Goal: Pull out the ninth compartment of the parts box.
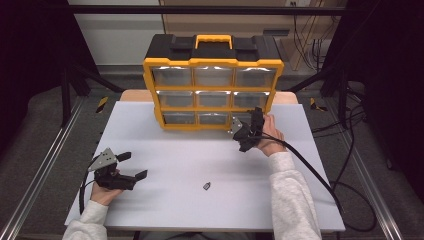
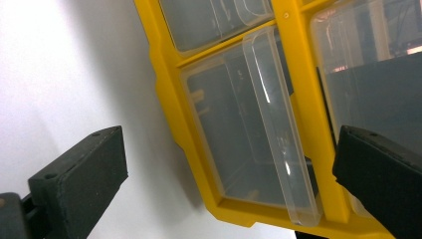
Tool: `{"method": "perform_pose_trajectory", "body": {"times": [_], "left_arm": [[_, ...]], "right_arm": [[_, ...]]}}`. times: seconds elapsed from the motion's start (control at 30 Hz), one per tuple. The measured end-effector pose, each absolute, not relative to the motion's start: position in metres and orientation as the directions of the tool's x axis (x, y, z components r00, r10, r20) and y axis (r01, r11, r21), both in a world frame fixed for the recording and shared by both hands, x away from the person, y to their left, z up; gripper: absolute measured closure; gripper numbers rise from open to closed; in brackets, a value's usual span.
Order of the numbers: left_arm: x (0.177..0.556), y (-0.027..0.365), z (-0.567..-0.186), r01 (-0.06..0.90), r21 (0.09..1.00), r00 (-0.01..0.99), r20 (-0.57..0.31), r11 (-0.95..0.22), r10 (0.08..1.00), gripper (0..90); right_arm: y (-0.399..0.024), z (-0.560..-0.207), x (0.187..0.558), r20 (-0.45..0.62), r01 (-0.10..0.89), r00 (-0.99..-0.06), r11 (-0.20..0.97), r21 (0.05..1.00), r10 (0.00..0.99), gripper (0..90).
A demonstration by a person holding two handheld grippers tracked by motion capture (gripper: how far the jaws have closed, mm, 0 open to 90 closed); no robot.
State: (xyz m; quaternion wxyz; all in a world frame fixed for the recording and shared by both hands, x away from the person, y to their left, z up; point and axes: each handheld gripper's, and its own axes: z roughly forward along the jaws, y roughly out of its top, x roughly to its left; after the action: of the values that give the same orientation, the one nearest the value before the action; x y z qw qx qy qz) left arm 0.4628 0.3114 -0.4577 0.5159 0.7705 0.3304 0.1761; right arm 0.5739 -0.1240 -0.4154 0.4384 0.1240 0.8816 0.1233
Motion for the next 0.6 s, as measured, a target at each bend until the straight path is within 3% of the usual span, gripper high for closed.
{"method": "perform_pose_trajectory", "body": {"times": [0.6], "left_arm": [[0.463,0.311,-0.458,0.327,0.911,0.720,-0.068,-0.251,0.691,0.0]], "right_arm": [[-0.119,-0.427,0.579,-0.775,0.106,-0.555,0.950,0.295,0.303,1.8]]}}
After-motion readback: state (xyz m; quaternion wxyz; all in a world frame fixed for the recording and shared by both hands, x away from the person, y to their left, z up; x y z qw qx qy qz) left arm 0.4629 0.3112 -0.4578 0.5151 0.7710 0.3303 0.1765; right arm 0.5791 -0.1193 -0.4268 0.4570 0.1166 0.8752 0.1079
